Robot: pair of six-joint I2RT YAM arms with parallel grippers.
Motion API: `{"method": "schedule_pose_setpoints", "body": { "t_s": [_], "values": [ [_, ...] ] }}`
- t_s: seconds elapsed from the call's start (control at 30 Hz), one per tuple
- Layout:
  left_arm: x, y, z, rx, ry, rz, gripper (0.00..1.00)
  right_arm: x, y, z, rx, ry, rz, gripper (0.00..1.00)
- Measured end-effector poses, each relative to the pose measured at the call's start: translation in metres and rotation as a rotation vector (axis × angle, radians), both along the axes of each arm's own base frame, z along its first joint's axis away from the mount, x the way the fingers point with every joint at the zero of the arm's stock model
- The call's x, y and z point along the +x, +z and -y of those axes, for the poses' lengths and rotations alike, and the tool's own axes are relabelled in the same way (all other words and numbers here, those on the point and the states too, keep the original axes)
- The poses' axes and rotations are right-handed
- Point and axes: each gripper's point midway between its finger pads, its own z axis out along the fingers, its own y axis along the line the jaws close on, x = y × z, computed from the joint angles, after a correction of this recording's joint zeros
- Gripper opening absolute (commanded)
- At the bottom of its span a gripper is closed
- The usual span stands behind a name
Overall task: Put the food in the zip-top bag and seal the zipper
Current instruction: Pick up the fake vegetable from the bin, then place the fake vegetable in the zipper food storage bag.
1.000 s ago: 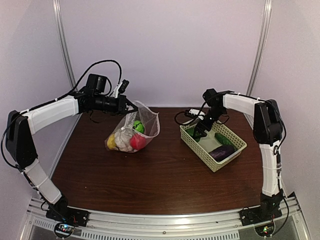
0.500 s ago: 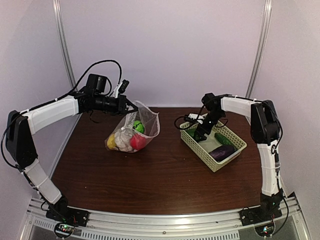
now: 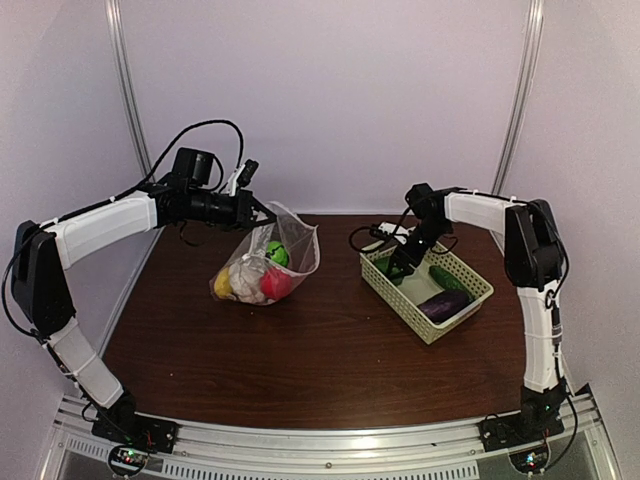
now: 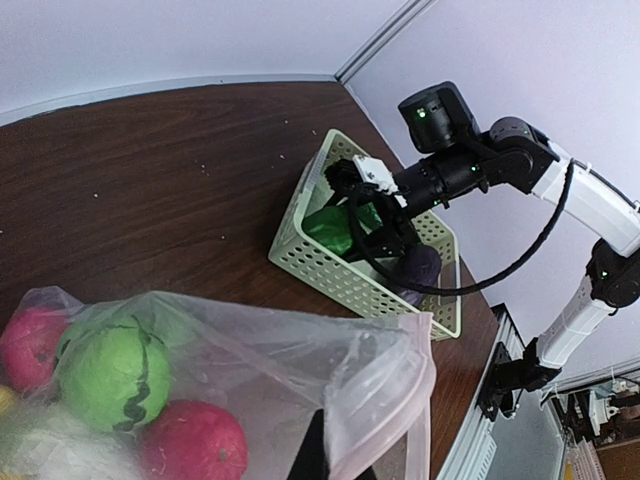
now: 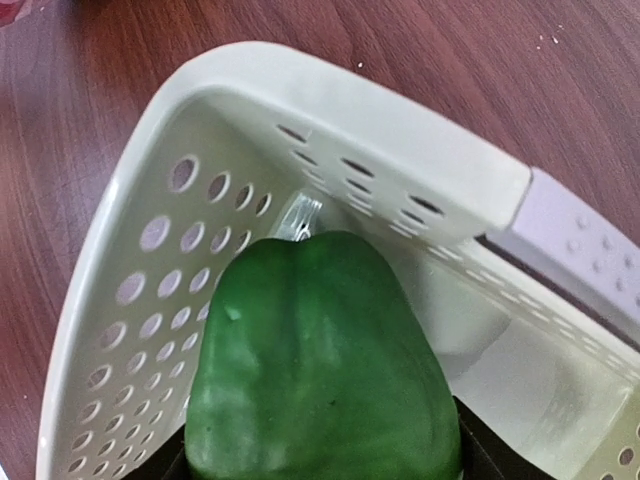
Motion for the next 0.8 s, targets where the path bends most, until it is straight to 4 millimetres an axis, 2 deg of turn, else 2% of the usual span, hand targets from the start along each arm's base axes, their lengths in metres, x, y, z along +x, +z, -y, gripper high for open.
{"method": "schedule_pose_setpoints", "body": {
  "t_s": [0.1, 0.2, 0.33, 0.47, 0.57, 0.67, 0.8],
  "values": [
    [-0.001, 0.000, 0.001, -0.001, -0.004, 0.000, 0.00, -0.007, 0.011, 0.007, -0.001, -0.010, 0.006, 0.57],
    [-0.003, 0.000, 0.003, -0.002, -0.010, -0.001, 0.00, -0.014, 0.036, 0.015, 0.011, -0.026, 0.035, 0.57],
    [-0.005, 0.000, 0.006, -0.002, -0.019, -0.001, 0.00, -0.024, 0.087, 0.017, 0.053, -0.040, 0.114, 0.56],
    [-0.008, 0.000, 0.009, -0.002, -0.028, -0.001, 0.00, -0.040, 0.143, 0.005, 0.113, -0.016, 0.216, 0.57],
    [-0.010, 0.000, 0.011, -0.001, -0.033, -0.001, 0.00, -0.063, 0.179, -0.019, 0.154, 0.053, 0.274, 0.57],
    [-0.011, 0.000, 0.013, -0.002, -0.038, -0.001, 0.00, -0.093, 0.207, -0.058, 0.193, 0.163, 0.318, 0.58],
    [-0.012, 0.000, 0.014, -0.002, -0.041, -0.001, 0.00, -0.131, 0.230, -0.104, 0.219, 0.300, 0.366, 0.58]
  ]
}}
